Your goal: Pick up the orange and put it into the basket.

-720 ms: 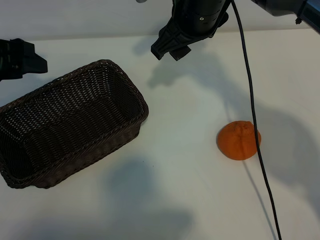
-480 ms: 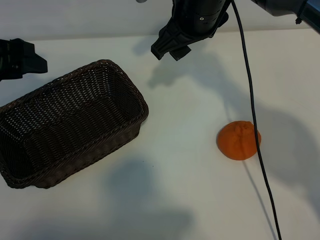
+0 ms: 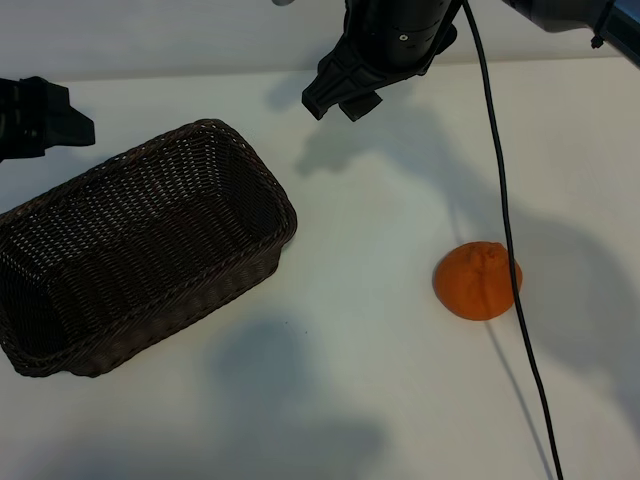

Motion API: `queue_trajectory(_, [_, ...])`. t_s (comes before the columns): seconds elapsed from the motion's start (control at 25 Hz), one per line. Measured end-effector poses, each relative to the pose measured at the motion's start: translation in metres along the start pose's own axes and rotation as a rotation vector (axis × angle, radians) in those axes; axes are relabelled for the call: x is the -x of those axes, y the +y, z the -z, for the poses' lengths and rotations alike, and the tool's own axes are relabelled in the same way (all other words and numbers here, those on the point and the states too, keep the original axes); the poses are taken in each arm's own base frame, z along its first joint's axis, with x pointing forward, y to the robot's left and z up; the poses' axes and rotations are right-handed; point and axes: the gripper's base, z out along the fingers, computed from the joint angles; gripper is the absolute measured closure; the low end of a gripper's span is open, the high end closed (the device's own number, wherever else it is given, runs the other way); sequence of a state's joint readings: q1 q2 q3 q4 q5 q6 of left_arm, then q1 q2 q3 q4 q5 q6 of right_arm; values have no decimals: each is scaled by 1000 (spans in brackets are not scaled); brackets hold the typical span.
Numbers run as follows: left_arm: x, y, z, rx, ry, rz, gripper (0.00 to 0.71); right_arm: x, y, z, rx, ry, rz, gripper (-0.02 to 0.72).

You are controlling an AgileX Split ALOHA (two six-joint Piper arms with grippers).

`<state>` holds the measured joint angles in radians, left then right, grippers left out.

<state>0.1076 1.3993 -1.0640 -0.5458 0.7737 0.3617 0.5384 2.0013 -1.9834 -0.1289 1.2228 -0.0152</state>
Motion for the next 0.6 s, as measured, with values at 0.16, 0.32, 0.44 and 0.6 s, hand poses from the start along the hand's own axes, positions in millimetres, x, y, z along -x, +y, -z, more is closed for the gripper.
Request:
queue_trajectory(0.16, [1, 0, 0, 4, -10, -1, 122, 0, 0, 0, 0, 0, 0, 111])
queue_trajectory(0.32, [2, 0, 0, 8, -22, -2, 122, 0, 0, 0, 0, 0, 0, 111])
queue_trajectory(0.44, [2, 1, 0, 8, -24, -2, 122, 0, 0, 0, 0, 0, 0, 111])
queue_trajectory(0.6, [2, 0, 0, 6, -25, 3, 122, 0, 0, 0, 0, 0, 0, 111])
